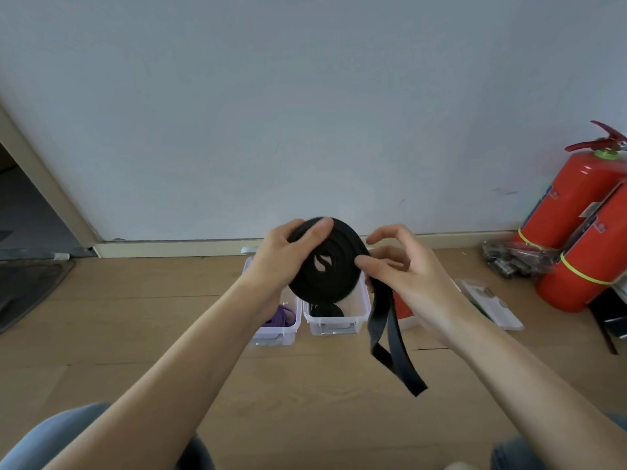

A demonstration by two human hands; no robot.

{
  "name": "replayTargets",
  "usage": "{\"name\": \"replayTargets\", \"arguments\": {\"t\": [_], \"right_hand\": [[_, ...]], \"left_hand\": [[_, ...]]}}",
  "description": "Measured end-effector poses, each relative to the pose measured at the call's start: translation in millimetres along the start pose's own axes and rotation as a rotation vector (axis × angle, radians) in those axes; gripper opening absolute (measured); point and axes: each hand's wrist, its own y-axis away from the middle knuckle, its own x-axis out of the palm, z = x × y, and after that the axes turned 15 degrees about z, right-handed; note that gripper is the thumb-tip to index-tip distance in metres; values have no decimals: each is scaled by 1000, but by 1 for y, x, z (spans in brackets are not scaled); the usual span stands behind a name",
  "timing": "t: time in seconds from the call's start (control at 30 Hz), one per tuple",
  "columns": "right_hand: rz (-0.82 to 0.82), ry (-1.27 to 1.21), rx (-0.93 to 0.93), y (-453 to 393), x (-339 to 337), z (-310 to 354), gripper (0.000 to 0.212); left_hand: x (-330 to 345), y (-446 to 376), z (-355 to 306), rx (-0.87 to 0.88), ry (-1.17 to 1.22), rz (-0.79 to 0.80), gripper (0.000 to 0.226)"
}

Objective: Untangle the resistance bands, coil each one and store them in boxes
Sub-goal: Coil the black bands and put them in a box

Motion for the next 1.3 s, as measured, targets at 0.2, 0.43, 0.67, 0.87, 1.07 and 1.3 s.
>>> {"name": "replayTargets", "arguments": {"t": [0.2,0.43,0.67,0.87,1.07,1.3], "right_hand": [[-3,-73,-45,-4,14,-6,25],[-60,20,-7,-1,-3,-1,23],[31,139,-14,2,-2,4,23],[105,-41,76,6,-4,10,30],[-27,-57,16,1,14,3,38],[8,48,-38,0,-8,7,28]], "left_hand": [[5,-3,5,2,247,-123,34],[-10,0,8,-75,42,124,21],[4,2,8,148,-277,152,13],[-5,-4,8,171,32,-55,13],[8,-1,18,158,-6,-204,10],[-7,1,10,50,-149,44,22]]}}
